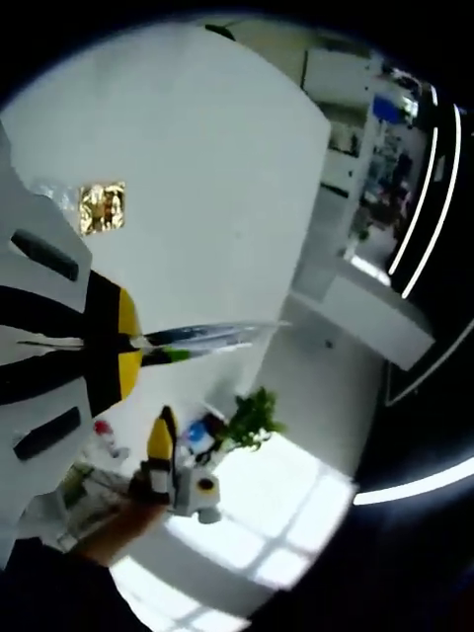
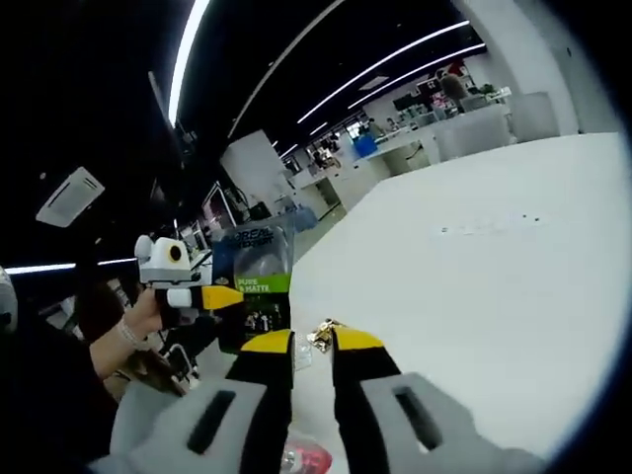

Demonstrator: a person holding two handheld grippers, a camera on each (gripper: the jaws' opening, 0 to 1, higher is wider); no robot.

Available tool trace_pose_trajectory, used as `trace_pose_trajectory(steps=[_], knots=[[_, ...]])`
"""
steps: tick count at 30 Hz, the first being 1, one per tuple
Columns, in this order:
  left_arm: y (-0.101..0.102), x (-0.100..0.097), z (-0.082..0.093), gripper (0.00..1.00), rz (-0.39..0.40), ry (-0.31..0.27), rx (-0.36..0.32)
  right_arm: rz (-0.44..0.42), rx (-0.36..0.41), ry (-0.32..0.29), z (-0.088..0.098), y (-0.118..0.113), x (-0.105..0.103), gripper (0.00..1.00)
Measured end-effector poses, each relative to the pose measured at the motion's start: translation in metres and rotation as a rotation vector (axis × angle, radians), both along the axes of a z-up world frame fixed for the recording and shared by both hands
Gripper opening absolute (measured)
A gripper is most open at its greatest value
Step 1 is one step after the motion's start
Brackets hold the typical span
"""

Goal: Arrange the skincare products in the storage area until every visible bottle or jar stands upright without overlapping.

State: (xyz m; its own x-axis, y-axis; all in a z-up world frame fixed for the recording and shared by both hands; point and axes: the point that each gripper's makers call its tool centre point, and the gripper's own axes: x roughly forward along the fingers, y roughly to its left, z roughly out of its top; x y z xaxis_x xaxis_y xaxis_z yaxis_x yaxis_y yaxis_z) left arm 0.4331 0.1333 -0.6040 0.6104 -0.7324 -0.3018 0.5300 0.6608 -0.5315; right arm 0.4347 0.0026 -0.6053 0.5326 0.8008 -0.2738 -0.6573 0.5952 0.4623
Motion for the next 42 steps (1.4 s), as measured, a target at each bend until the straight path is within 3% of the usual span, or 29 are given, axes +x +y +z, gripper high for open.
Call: trace_pose_trajectory(steps=[11, 21, 30, 42], knots=[[0.013, -0.021, 0.013, 0.00, -0.001, -0.033, -0.019, 0.023, 0.026, -0.083, 0.038, 0.009, -0.027, 0.17], [0.021, -0.044, 0.025, 0.00, 0.021, -0.062, -0.077, 0.052, 0.055, -0.154, 0.069, 0.019, -0.050, 0.17], [0.019, -0.065, 0.027, 0.00, -0.006, -0.067, -0.091, 0.078, 0.066, -0.168, 0.074, 0.029, -0.067, 0.17], [0.021, -0.086, 0.017, 0.00, -0.043, -0.023, -0.072, 0.129, 0.047, -0.122, 0.051, 0.047, -0.096, 0.16]])
